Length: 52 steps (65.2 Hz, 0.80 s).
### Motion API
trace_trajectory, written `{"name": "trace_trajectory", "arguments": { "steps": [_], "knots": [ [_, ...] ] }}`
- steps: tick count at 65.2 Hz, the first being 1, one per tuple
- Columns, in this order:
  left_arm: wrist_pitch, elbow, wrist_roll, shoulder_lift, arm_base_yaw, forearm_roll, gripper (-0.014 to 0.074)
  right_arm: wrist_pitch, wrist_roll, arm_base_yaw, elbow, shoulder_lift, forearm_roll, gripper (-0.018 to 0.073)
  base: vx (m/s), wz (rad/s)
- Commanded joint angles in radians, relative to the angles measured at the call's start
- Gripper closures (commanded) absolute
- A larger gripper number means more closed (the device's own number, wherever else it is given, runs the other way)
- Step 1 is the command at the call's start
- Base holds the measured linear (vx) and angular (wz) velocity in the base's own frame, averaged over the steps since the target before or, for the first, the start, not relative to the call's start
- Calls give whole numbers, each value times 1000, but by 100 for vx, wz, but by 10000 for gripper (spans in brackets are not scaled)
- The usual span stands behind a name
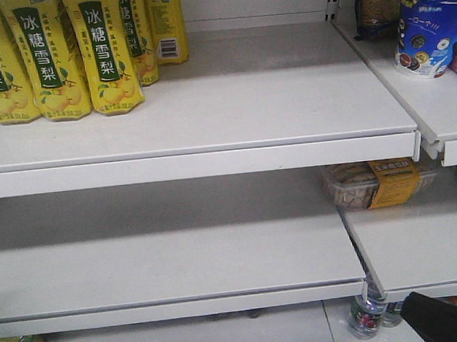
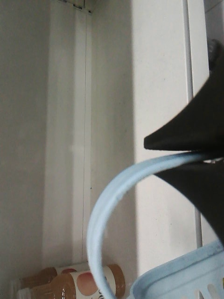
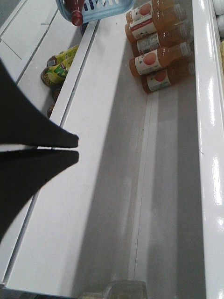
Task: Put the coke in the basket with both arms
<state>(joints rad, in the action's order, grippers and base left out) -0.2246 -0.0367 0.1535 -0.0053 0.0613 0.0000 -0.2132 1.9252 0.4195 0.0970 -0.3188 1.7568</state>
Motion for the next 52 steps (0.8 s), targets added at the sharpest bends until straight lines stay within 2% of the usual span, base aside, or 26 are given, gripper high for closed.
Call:
{"name": "trace_trajectory", "arguments": {
  "steps": [1, 52],
  "knots": [
    [167, 1, -56, -22, -1, 58, 603, 14, -4, -1, 29, -5, 37, 564, 0, 0],
    [168, -1, -56, -22, -1, 58, 603, 14, -4, -1, 29, -5, 37, 564, 0, 0]
  ]
}}
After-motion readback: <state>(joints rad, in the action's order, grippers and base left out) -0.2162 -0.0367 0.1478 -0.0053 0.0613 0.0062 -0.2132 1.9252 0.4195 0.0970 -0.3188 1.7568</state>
